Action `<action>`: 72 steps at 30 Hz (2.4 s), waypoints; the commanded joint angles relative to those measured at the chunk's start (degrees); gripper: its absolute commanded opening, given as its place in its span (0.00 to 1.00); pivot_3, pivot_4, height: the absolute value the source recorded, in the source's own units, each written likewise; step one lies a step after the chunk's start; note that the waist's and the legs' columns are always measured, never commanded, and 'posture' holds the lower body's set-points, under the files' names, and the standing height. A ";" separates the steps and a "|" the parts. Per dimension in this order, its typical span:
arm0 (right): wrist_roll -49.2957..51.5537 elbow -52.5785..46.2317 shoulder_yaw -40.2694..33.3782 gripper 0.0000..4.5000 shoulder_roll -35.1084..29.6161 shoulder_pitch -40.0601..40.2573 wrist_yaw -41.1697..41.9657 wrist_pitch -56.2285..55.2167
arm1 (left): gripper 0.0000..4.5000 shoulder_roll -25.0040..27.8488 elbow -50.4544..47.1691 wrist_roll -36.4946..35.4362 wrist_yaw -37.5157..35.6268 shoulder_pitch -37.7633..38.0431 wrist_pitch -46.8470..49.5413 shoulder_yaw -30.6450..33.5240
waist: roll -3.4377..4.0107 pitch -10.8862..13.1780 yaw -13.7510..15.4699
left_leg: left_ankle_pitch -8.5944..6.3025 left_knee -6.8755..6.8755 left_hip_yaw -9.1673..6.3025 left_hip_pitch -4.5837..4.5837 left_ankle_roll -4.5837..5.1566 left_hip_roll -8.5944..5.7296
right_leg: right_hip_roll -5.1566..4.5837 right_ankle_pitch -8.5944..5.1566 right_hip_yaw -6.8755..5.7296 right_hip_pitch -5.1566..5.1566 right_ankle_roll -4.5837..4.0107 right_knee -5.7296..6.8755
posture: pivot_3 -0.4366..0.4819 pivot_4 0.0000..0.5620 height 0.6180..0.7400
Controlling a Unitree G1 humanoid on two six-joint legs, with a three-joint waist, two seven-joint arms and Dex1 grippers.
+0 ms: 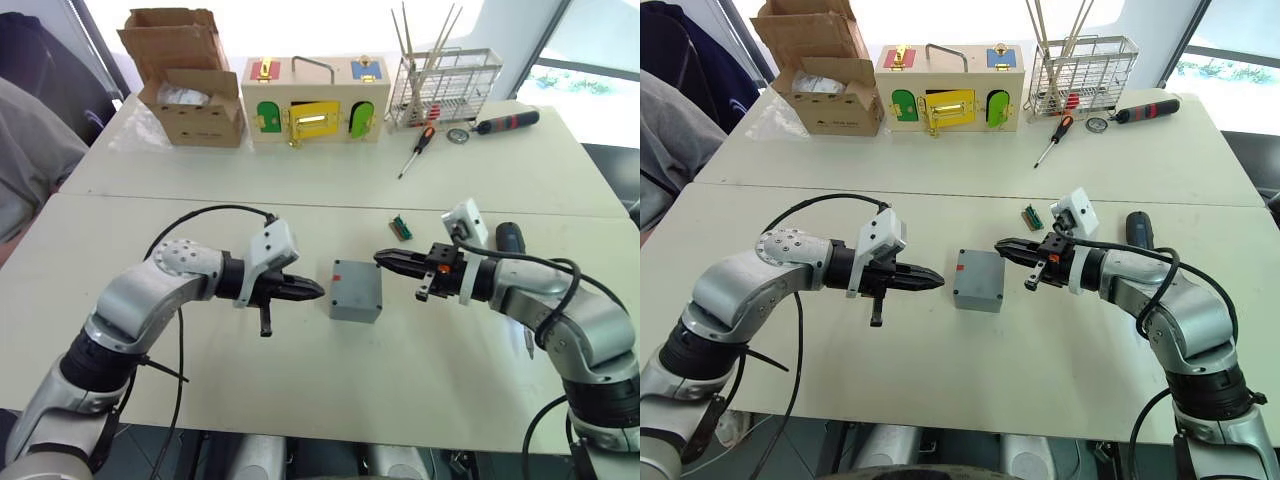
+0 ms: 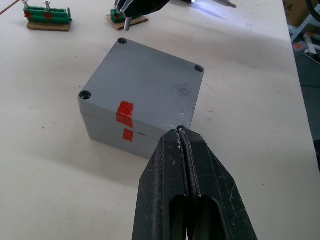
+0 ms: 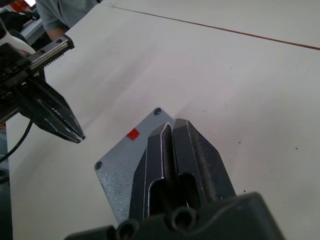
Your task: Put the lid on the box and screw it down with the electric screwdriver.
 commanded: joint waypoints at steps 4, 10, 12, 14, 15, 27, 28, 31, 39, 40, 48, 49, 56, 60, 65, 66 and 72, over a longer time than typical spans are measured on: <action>-1.69 0.27 0.33 0.01 -0.12 0.00 0.48 -2.77 | 0.00 -0.32 -1.30 -0.56 0.40 -0.41 -0.10 1.20 | 0.00 0.00 -0.01 | 0.00 0.00 0.00 0.00 0.00 0.00 | 0.00 0.00 0.00 0.00 0.00 0.00 | 0.48 0.27 1.00; -2.63 1.01 0.96 0.01 0.19 0.17 0.58 -3.60 | 0.00 -0.31 -1.47 -0.61 0.59 -0.27 -0.08 1.28 | 0.00 0.00 -0.03 | 0.00 0.00 0.00 0.00 0.00 0.00 | 0.00 0.00 0.00 0.00 0.00 0.00 | 0.48 0.27 1.00; -2.75 1.16 1.06 0.01 0.19 0.33 0.66 -3.75 | 0.00 -0.26 -1.54 -0.67 0.65 -0.24 -0.03 1.34 | 0.00 0.00 -0.01 | 0.00 0.00 0.00 0.00 0.00 0.00 | 0.00 0.00 0.00 0.00 0.00 0.00 | 0.48 0.27 1.00; -2.65 1.21 1.11 0.01 0.28 0.47 0.80 -3.63 | 0.00 -0.22 -1.57 -0.72 0.73 -0.25 -0.01 1.38 | 0.00 0.00 -0.01 | 0.00 0.00 0.00 0.00 0.00 0.00 | 0.00 0.00 0.00 0.00 0.00 0.00 | 0.48 0.27 1.00; -2.70 1.22 1.21 0.01 0.31 0.53 0.86 -3.61 | 0.00 -0.19 -1.57 -0.73 0.76 -0.26 -0.01 1.39 | 0.00 0.00 -0.01 | 0.00 0.00 0.00 0.00 0.00 0.00 | 0.00 0.00 0.00 0.00 0.00 0.00 | 0.48 0.27 1.00; -4.02 2.03 2.05 0.01 0.84 0.81 0.58 -4.39 | 0.00 -0.59 -1.10 -0.50 1.11 -0.32 -0.22 1.14 | 0.00 0.00 -0.02 | 0.00 0.00 0.00 0.00 0.00 0.00 | 0.00 0.00 0.00 0.00 0.00 0.00 | 0.48 0.27 1.00; -4.21 2.17 2.11 0.01 0.92 0.76 0.55 -4.52 | 0.00 -0.63 -1.03 -0.45 1.13 -0.34 -0.27 1.11 | 0.00 0.00 -0.02 | 0.00 0.00 0.00 0.00 0.00 0.00 | 0.00 0.00 0.00 0.00 0.00 0.00 | 0.48 0.27 1.00; -4.94 2.66 2.28 0.01 1.06 0.61 0.41 -5.09 | 0.00 -0.74 -0.91 -0.39 1.19 -0.36 -0.36 1.11 | 0.00 0.00 -0.01 | 0.00 0.00 0.00 0.00 0.00 0.00 | 0.00 0.00 0.00 0.00 0.00 0.00 | 0.48 0.27 1.00; -5.32 2.97 2.37 0.01 1.22 0.42 0.55 -5.52 | 0.00 -1.03 -0.87 -0.24 1.34 -0.38 -0.41 1.12 | 0.00 0.00 -0.01 | 0.00 0.00 0.00 0.00 0.00 0.00 | 0.00 0.00 0.00 0.00 0.00 0.00 | 0.48 0.27 1.00; -5.30 2.88 2.34 0.07 1.28 0.35 0.54 -5.46 | 0.00 -1.04 -0.86 -0.22 1.34 -0.38 -0.45 1.13 | 0.00 0.00 -0.01 | 0.00 0.00 0.00 0.00 0.00 0.00 | 0.00 0.00 0.00 0.00 0.00 0.00 | 0.48 0.27 1.00; -3.62 1.92 0.21 0.87 0.63 -0.50 0.61 -3.77 | 0.00 -1.09 -0.96 -1.10 1.15 -0.63 -0.19 1.97 | 0.00 0.00 -0.03 | 0.00 0.00 0.00 0.00 0.00 0.00 | 0.00 0.00 0.00 0.00 0.00 0.00 | 0.48 0.27 1.00; -3.35 1.88 -0.39 0.96 0.47 -0.86 0.47 -3.49 | 0.00 -1.24 -0.88 -1.31 1.18 -0.79 -0.14 2.17 | 0.00 0.00 -0.03 | 0.00 0.00 0.00 0.00 0.00 0.00 | 0.00 0.00 0.00 0.00 0.00 0.00 | 0.48 0.27 1.00; 12.21 6.78 -17.18 1.00 -1.95 -12.43 -5.02 14.08 | 0.00 -4.15 -0.18 -5.82 1.22 -4.21 1.50 5.29 | 0.00 0.00 0.01 | 0.00 0.02 0.00 -0.01 0.00 0.00 | -0.02 0.00 0.00 0.00 0.00 0.01 | 0.48 0.27 1.00; 9.96 17.68 -18.27 1.00 -13.53 -20.54 -3.87 19.71 | 0.00 -4.98 -1.21 -6.28 -0.65 -6.57 0.53 3.38 | 0.01 0.00 0.16 | 0.00 -0.01 -0.01 -0.01 0.00 0.00 | -0.03 0.00 -0.02 0.00 0.00 0.00 | 0.48 0.27 1.00; 2.22 26.94 -1.62 1.00 -31.97 -22.47 4.48 26.52 | 0.00 -5.75 -2.60 -4.31 -2.31 -7.94 -2.45 0.11 | 0.01 0.01 0.07 | -0.05 -0.06 0.10 -0.03 0.09 -0.10 | -0.14 0.00 0.02 -0.01 0.00 -0.06 | 0.48 0.27 1.00; 2.24 27.98 0.76 1.00 -33.45 -23.19 6.54 28.21 | 0.00 -5.96 -2.68 -3.91 -2.17 -7.95 -2.84 -0.24 | 0.01 0.01 -0.13 | -0.05 -0.04 0.15 -0.03 0.10 -0.09 | -0.16 0.00 0.03 0.00 0.00 -0.09 | 0.48 0.27 1.00; -1.56 38.63 13.88 1.00 -36.86 -29.89 16.05 35.05 | 0.00 -7.70 -4.63 -3.38 -0.44 -6.25 -3.32 -1.74 | 0.06 0.00 -0.36 | -0.09 -0.03 0.29 0.00 0.17 0.03 | -0.05 -0.01 0.12 -0.14 0.01 -0.12 | 0.48 0.27 1.00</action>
